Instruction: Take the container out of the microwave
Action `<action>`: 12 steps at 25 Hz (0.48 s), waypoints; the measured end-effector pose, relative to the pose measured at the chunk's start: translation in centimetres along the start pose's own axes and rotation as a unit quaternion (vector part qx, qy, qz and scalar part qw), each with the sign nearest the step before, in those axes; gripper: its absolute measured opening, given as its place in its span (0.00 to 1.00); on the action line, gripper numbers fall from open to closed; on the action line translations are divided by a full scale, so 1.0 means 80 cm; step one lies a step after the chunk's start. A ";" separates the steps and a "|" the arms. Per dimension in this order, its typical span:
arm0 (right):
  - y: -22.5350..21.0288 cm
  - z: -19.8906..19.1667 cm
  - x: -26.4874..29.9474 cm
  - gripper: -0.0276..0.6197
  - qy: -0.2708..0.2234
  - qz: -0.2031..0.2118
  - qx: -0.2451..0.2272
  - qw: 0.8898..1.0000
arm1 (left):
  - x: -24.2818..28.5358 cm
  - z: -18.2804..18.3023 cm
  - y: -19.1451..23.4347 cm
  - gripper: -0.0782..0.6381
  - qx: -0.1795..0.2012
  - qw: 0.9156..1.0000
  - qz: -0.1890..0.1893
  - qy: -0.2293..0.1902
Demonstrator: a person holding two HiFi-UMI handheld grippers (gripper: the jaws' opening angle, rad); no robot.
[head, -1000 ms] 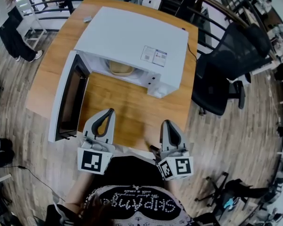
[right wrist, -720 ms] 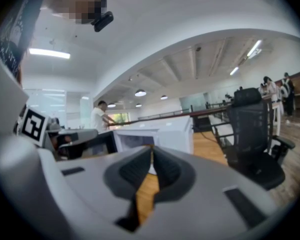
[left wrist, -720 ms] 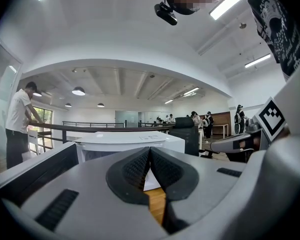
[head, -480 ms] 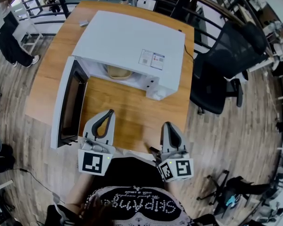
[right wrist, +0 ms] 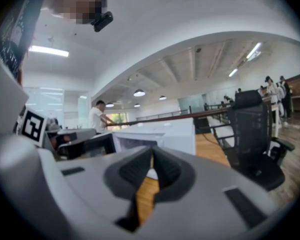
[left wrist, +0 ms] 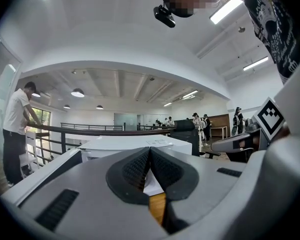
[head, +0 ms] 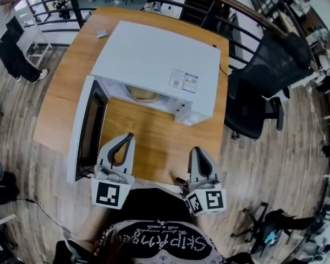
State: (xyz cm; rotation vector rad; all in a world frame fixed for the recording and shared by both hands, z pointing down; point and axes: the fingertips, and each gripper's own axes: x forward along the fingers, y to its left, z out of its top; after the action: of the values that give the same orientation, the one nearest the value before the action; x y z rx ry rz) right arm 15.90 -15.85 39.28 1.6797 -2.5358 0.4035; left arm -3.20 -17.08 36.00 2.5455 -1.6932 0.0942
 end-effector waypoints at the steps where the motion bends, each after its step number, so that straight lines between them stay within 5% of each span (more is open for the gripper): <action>1: 0.001 0.000 0.001 0.10 0.000 -0.001 0.000 1.000 | 0.001 0.000 0.002 0.15 0.001 1.000 -0.002 0.001; 12: -0.002 0.001 0.007 0.10 -0.003 -0.019 0.000 1.000 | 0.013 -0.008 0.009 0.15 0.012 0.999 -0.027 0.011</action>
State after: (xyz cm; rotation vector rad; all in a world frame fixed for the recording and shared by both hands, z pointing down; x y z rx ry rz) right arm 15.83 -16.41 39.38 1.7284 -2.5032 0.3969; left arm -3.47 -18.24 36.74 2.5951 -1.6236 0.1395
